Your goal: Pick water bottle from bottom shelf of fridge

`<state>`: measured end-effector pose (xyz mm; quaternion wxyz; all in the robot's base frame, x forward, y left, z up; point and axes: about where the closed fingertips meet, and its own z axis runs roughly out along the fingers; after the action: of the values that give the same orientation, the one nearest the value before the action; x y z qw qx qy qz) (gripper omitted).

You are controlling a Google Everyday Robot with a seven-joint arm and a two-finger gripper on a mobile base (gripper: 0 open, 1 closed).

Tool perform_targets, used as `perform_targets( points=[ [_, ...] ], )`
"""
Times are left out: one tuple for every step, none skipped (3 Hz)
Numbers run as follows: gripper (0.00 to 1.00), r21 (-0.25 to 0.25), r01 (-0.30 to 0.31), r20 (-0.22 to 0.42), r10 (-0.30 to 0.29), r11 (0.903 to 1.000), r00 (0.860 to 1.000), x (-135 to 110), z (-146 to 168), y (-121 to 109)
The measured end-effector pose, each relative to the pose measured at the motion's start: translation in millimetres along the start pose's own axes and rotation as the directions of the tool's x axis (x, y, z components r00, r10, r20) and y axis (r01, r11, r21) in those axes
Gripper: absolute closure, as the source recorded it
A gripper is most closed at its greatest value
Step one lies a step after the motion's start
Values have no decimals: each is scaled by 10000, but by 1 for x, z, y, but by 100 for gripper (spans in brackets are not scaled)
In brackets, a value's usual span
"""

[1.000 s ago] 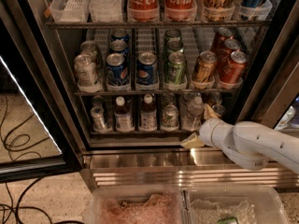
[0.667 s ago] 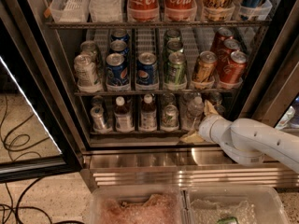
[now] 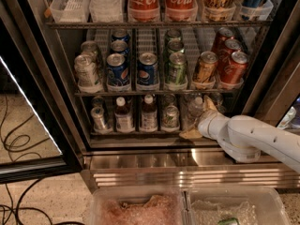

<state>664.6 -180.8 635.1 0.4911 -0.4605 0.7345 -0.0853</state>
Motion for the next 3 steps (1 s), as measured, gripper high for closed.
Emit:
perform_targets(
  points=[
    [0,0,0,0,0,10000,10000,0,0,0],
    [18,-1,0,1,0,10000,10000,0,0,0],
    [41,-1,0,1,0,10000,10000,0,0,0]
  ],
)
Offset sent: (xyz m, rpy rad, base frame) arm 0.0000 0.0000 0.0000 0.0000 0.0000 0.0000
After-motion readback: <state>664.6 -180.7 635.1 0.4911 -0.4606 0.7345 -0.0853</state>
